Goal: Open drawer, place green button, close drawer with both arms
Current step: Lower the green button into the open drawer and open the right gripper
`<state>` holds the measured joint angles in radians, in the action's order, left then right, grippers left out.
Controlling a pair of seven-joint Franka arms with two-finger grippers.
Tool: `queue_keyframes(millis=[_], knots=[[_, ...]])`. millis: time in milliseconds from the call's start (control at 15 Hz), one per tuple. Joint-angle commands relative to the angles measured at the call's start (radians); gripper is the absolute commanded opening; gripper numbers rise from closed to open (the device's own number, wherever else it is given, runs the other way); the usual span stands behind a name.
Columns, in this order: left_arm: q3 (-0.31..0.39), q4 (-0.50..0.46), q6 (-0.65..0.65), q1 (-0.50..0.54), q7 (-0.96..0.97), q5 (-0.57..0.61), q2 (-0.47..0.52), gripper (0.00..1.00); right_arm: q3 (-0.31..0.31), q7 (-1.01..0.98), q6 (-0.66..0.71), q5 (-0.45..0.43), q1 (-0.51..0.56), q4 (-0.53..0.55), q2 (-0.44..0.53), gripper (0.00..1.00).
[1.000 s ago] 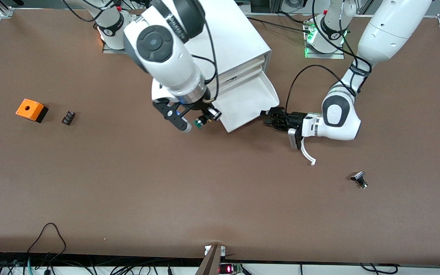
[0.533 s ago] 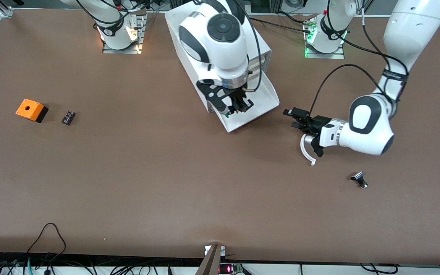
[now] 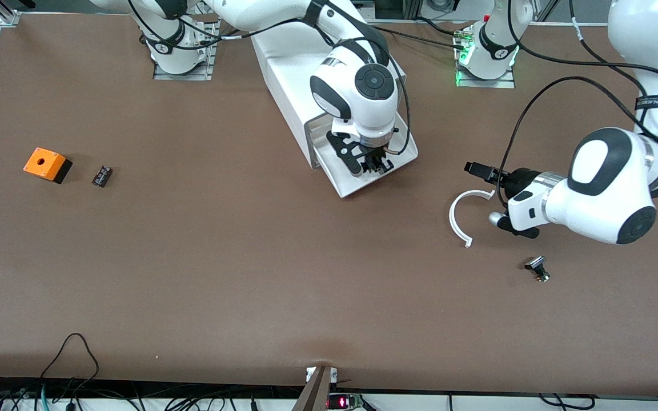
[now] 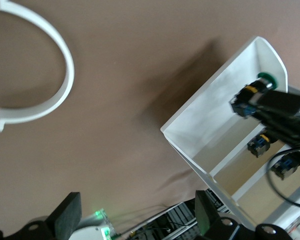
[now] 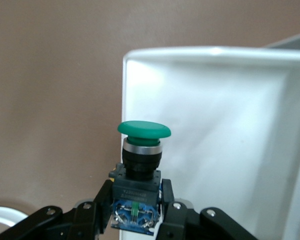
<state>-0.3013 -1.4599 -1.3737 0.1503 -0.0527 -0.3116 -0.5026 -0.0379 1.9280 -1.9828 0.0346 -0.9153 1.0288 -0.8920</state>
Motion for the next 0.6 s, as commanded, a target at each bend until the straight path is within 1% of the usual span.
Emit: queue_keyframes(millis=[0,133,267,333,400,467,533], knots=[[-0.007,0.125,0.096,-0.014,0.138,0.077,0.001,1.0,0.007,0.037,-0.022,-0.005,-0.017,-0.006,-0.025,0.0],[-0.01,0.206,0.122,-0.015,0.136,0.196,0.001,1.0,0.007,0.074,-0.051,-0.005,-0.026,0.007,-0.039,0.0],[-0.006,0.288,0.162,-0.015,0.137,0.218,-0.007,1.0,0.007,0.092,-0.099,-0.004,-0.034,0.023,-0.044,0.0],[-0.002,0.309,0.163,-0.006,0.134,0.218,-0.019,1.0,0.007,0.1,-0.099,-0.002,-0.031,0.025,-0.044,0.01],[-0.001,0.319,0.162,-0.005,0.134,0.218,-0.025,1.0,0.007,0.108,-0.097,-0.001,-0.027,0.025,-0.044,0.44],[0.001,0.323,0.162,-0.005,0.131,0.22,-0.025,1.0,0.006,0.109,-0.091,0.001,-0.025,0.024,-0.042,0.84],[0.001,0.322,0.163,-0.005,0.129,0.22,-0.024,1.0,0.007,0.108,-0.088,-0.002,-0.027,0.022,-0.039,1.0]])
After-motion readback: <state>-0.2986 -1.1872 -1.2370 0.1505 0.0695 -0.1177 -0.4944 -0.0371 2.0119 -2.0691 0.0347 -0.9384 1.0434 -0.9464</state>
